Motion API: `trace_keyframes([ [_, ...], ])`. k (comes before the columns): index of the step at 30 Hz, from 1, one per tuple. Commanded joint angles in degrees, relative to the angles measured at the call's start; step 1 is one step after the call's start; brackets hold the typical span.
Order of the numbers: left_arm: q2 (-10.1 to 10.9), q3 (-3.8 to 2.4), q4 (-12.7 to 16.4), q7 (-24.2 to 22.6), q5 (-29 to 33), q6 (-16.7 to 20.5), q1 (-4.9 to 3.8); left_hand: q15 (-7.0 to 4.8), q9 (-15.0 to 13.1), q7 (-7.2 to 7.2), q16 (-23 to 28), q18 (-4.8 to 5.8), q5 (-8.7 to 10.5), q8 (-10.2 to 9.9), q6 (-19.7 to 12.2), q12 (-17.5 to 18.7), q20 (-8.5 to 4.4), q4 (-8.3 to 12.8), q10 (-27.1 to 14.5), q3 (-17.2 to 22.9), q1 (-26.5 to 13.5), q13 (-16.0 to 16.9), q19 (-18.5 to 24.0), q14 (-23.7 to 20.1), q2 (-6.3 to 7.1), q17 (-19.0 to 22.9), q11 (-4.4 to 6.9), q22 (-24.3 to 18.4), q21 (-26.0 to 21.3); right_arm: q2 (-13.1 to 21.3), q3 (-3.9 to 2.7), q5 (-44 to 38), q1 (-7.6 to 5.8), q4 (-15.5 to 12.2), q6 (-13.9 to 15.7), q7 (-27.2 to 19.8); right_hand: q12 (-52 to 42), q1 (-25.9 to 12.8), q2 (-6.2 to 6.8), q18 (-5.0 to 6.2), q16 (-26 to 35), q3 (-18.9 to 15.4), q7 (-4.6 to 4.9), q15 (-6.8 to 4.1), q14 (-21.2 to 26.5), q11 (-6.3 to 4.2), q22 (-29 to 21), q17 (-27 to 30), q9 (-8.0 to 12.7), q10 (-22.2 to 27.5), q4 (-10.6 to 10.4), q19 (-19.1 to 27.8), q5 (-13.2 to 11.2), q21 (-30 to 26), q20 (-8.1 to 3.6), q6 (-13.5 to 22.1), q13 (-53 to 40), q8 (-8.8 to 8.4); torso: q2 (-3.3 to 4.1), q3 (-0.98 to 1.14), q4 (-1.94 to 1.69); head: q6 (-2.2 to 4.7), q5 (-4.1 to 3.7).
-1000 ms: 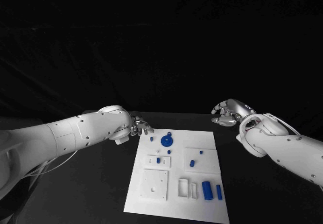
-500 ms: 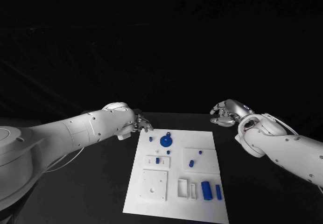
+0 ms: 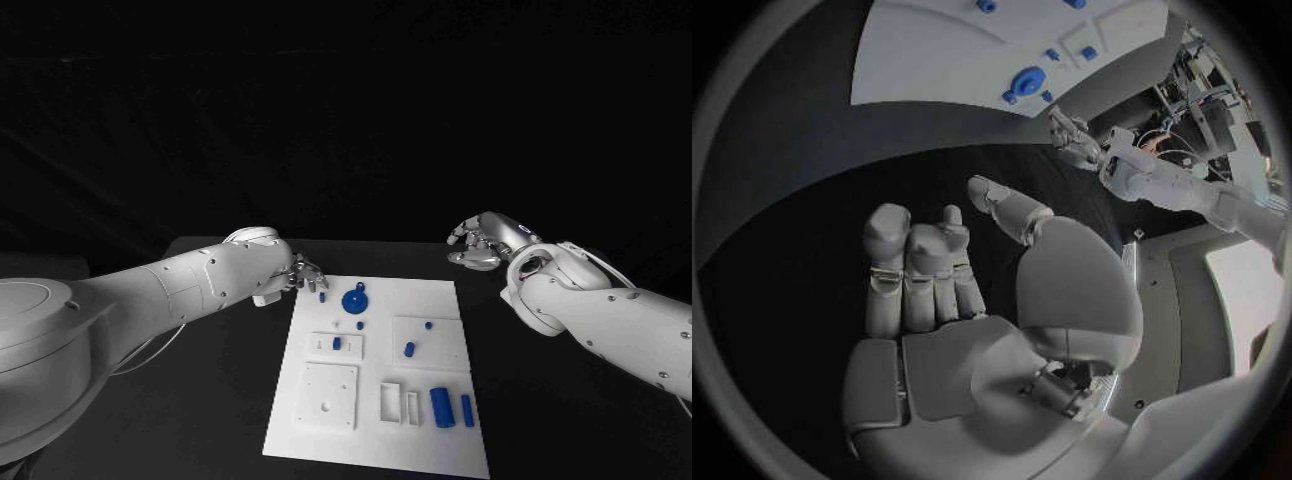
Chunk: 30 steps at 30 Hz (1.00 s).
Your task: Assemble the parts on the task board
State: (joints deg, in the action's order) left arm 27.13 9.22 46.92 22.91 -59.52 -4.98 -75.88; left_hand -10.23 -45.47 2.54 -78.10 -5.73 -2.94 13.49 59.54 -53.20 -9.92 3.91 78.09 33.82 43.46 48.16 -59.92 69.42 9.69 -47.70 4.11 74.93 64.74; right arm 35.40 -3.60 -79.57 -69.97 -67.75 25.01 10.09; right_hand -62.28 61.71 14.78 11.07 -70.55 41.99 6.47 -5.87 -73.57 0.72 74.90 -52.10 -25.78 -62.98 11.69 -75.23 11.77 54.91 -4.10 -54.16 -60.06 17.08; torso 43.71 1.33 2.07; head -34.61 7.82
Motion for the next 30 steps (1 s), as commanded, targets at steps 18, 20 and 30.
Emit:
trace_keyframes([
  [18, -1.3, -0.02, -2.8, -1.9, -0.1, -1.9, 1.38, 0.43, 0.3, 0.37, -0.2, -1.02, 0.16, -0.5, -0.5, -0.3, -5.35, -0.5, -0.2, 0.1, -0.5, 0.2, 0.0, -0.1, -0.34, -0.1, -0.49, 1.1, 0.4, 0.0, -0.09, -0.1, -0.01, -0.5, -0.6, -0.5, -0.4, 0.1, -0.41, 3.93, 0.3, -0.2, 0.42, -0.03, -0.5, -0.34, 0.1, -0.1, 0.1, -0.1, -0.1, -0.2, 0.3, -0.2, -0.4, 0.2, 0.1, -0.23, -0.07, 0.05, -0.12, -0.45, -0.51],
  [20, -1.4, -0.02, -2.8, -2.0, 0.0, -1.9, 1.47, 0.44, 0.3, 0.38, -0.2, -1.04, 0.16, -0.5, -0.5, -0.3, -5.34, -0.4, -0.2, 0.1, -0.4, 0.3, 0.0, -0.1, -0.41, -0.1, -0.51, 1.1, 0.5, -0.1, -0.09, -0.1, -0.01, -0.5, -0.6, -0.5, -0.4, 0.1, -0.41, 3.93, 0.3, -0.2, 0.42, -0.03, -0.5, -0.33, 0.1, -0.1, 0.1, -0.1, -0.1, -0.2, 0.3, -0.2, -0.4, 0.2, 0.1, -0.23, -0.08, 0.04, -0.12, -0.45, -0.51],
  [30, -1.5, -0.03, -3.1, -2.4, 0.6, -1.3, 1.61, 0.49, 0.4, 0.44, -0.2, -1.08, 0.16, -0.6, -0.5, -0.3, -5.27, -0.3, -0.3, 0.1, -0.4, 0.3, 0.1, -0.2, -0.73, -0.1, -0.56, 1.1, 0.5, -0.1, -0.11, -0.1, -0.01, -0.5, -0.6, -0.5, -0.4, 0.1, -0.44, 3.93, 0.3, -0.2, 0.42, -0.03, -0.5, -0.33, 0.1, -0.1, 0.1, -0.1, -0.1, -0.2, 0.3, -0.3, -0.41, 0.2, 0.1, -0.23, -0.09, 0.08, -0.04, -0.46, -0.5],
])
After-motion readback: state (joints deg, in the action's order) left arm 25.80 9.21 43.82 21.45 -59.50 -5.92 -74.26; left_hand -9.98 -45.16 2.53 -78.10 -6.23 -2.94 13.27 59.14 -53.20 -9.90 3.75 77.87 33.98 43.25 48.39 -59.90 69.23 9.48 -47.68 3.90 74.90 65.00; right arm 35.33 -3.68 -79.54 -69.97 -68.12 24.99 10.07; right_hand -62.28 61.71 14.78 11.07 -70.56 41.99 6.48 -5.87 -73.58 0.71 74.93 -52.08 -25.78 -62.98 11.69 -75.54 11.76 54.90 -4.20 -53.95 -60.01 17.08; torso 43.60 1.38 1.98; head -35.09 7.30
